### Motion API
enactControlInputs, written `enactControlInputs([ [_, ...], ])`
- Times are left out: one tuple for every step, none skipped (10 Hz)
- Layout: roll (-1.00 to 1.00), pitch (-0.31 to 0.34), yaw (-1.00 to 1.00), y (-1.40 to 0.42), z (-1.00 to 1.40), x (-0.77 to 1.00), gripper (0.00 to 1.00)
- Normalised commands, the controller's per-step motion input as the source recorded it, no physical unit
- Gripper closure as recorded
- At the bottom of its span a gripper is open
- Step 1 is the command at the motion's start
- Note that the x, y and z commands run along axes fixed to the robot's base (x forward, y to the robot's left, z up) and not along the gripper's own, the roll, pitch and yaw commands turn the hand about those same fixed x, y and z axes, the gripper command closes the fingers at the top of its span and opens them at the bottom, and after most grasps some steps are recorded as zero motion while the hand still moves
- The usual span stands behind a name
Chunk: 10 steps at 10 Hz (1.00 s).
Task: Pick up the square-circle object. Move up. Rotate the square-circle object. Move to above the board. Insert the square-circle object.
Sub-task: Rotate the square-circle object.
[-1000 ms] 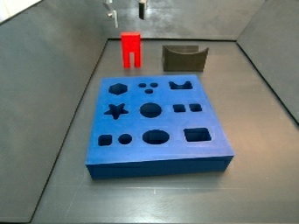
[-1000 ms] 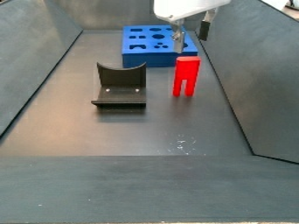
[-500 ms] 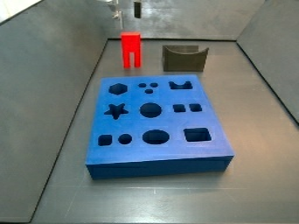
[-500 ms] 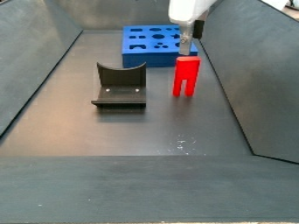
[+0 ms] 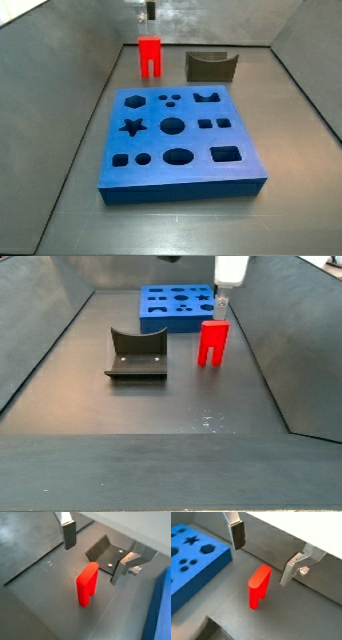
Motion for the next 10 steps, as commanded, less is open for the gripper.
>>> enactControlInputs([
  [0.0, 0.007, 1.0, 0.0, -0.02, 0.02, 0.0],
  [0.0, 0.007, 1.0, 0.0, -0.02, 0.02, 0.0],
  [0.0, 0.007, 1.0, 0.0, -0.02, 0.02, 0.0],
  [0.0, 0.008, 1.0, 0.0, -0.02, 0.02, 0.0],
  [0.0, 0.008, 1.0, 0.0, -0.02, 0.02, 0.0],
  [0.0, 0.008, 1.0, 0.0, -0.02, 0.02, 0.0],
  [0.0, 0.009, 1.0, 0.0, -0.02, 0.02, 0.0],
  [0.0, 0.009, 1.0, 0.0, -0.02, 0.02, 0.0],
  [0.0, 0.01, 1.0, 0.0, -0.02, 0.02, 0.0],
  [0.0, 0.01, 1.0, 0.0, -0.02, 0.02, 0.0],
])
